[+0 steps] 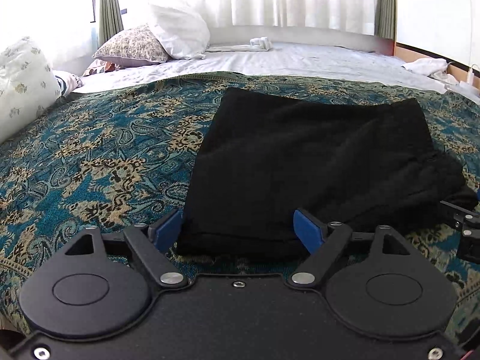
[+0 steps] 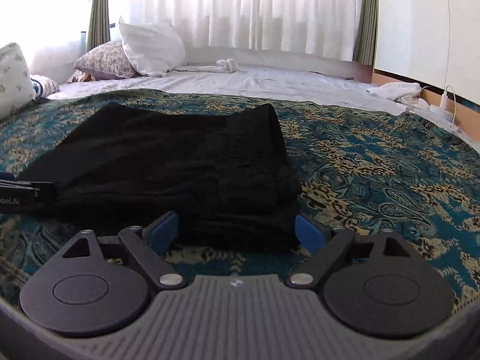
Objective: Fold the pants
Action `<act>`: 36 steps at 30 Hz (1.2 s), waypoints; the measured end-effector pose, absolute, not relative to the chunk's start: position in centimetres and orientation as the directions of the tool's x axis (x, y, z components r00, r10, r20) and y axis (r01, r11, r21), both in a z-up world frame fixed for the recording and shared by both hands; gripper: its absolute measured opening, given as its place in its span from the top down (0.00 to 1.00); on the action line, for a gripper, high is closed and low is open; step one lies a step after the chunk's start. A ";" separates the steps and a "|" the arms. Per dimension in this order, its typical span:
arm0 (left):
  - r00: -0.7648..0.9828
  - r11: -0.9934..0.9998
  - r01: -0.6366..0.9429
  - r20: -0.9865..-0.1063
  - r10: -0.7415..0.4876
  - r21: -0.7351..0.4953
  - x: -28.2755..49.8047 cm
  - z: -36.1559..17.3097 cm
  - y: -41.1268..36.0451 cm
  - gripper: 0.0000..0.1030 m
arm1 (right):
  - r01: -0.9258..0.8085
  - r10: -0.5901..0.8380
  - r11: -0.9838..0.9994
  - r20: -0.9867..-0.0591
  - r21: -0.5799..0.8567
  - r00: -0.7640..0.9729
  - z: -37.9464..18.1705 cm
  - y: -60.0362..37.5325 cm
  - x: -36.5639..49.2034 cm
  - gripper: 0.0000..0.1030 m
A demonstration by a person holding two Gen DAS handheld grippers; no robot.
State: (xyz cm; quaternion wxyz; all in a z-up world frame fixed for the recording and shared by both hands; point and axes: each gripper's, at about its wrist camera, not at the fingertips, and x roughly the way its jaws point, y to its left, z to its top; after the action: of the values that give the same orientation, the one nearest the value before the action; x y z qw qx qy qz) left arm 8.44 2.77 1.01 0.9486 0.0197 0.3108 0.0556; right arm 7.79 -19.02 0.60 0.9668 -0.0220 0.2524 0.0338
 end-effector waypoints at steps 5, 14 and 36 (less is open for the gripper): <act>0.784 0.993 -0.119 -0.614 0.092 -0.002 8.8 0.8 3.8 0.15 | -0.018 0.032 0.999 -0.530 0.032 0.848 -0.3 -20.1 8.3 0.06; 0.780 0.997 -0.076 -0.624 0.053 -0.010 6.3 1.9 2.7 0.10 | -0.013 0.052 0.997 -0.509 0.079 0.859 0.2 -20.4 6.3 0.04; 0.755 0.997 -0.071 -0.653 0.065 0.018 5.3 -0.2 1.9 0.00 | -0.109 0.090 0.994 -0.559 -0.002 0.824 -1.0 -17.9 5.1 0.00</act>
State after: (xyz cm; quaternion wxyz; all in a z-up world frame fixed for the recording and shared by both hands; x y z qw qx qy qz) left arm 5.26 1.86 -0.21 0.9367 -0.0041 0.3482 0.0362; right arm 5.09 -17.86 -1.01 0.9550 -0.0169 0.2917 0.0520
